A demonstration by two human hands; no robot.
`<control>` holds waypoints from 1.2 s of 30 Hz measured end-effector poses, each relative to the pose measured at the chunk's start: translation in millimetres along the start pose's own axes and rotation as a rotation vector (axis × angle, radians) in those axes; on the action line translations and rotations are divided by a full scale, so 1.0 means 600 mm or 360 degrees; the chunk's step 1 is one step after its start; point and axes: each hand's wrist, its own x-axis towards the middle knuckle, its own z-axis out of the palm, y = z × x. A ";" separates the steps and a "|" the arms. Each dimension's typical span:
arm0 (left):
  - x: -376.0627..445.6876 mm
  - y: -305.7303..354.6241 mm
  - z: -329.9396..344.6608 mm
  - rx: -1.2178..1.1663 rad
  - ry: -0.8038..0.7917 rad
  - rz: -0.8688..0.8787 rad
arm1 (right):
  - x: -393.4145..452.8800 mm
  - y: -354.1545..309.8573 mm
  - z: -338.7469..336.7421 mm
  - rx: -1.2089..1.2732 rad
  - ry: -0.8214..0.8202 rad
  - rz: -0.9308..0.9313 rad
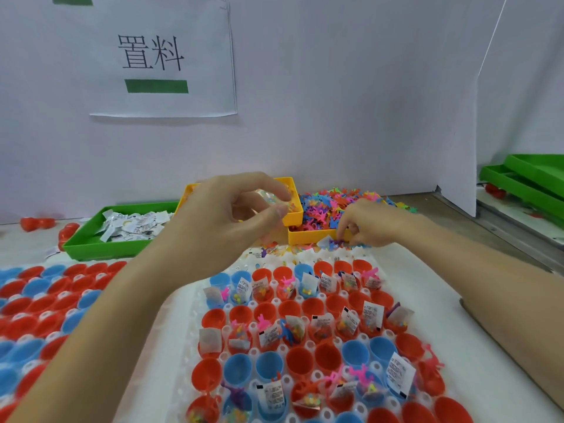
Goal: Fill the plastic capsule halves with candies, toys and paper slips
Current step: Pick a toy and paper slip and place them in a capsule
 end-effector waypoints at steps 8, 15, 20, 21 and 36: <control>0.000 -0.001 0.000 0.0017 0.0010 0.0009 | 0.002 0.007 0.011 -0.0142 0.0031 -0.0111; 0.000 0.000 -0.001 0.0018 -0.0018 -0.0002 | -0.019 0.029 -0.002 0.0008 0.0050 -0.0099; 0.001 -0.003 0.002 0.0018 -0.0021 0.0028 | -0.010 0.020 -0.005 -0.0243 -0.0079 -0.0232; 0.001 -0.004 0.003 0.0020 -0.0015 0.0031 | -0.007 0.018 -0.005 -0.0279 -0.0085 -0.0262; 0.002 -0.008 0.002 0.0031 0.0028 0.0023 | -0.045 0.037 -0.021 -0.0133 0.0069 0.0041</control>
